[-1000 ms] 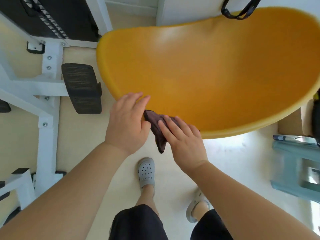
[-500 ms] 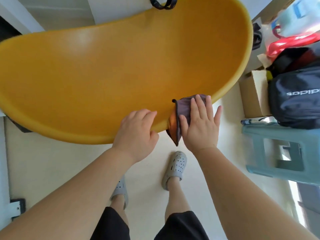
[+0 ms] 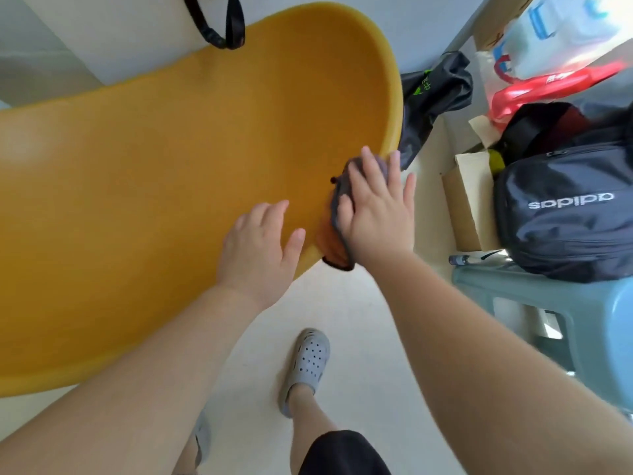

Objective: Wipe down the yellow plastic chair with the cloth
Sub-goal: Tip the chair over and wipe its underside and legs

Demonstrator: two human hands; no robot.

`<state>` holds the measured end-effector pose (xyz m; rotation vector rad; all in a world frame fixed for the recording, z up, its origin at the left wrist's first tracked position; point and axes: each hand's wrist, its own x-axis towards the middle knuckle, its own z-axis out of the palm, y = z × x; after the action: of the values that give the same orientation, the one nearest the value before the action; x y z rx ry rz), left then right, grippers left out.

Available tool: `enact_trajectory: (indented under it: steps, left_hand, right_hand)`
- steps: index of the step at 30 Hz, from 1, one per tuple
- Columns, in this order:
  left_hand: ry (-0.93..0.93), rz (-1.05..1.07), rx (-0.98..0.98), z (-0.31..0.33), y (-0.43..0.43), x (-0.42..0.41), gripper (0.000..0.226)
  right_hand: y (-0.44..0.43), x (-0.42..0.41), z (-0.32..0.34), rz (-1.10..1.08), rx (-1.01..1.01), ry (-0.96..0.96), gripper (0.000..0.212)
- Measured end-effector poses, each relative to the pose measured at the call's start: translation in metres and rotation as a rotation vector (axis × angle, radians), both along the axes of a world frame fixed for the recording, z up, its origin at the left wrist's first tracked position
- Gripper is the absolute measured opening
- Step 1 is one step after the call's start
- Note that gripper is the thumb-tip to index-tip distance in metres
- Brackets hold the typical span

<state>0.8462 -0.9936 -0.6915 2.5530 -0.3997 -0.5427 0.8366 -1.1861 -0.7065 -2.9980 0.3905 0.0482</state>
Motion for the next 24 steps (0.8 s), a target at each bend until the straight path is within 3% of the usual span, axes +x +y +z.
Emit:
enact_trajectory:
  steps: [6, 10, 14, 17, 20, 24]
  left_hand:
    - [-0.013, -0.045, 0.155, -0.005, -0.007, -0.001, 0.074]
    - [0.012, -0.043, 0.206, -0.004, -0.006, -0.001, 0.070]
    - [0.019, -0.015, 0.211, -0.001, -0.003, -0.002, 0.066]
    - [0.037, -0.007, 0.224, -0.002, -0.005, -0.001, 0.064]
    - [0.034, 0.000, 0.225, -0.003, -0.006, 0.000, 0.065]
    - [0.045, -0.006, 0.245, -0.003, -0.009, 0.001, 0.067]
  right_hand:
    - [-0.068, 0.064, 0.000, 0.020, 0.091, 0.053, 0.074]
    - [-0.074, 0.090, 0.006, -0.118, 0.188, 0.074, 0.074]
    - [-0.029, 0.055, 0.016, -0.133, 0.203, -0.071, 0.074]
    - [-0.006, 0.026, 0.007, -0.098, 0.259, 0.061, 0.074]
    - [-0.016, 0.049, -0.002, -0.210, 0.390, 0.047, 0.067]
    - [-0.044, 0.100, 0.005, -0.206, 0.375, 0.062, 0.066]
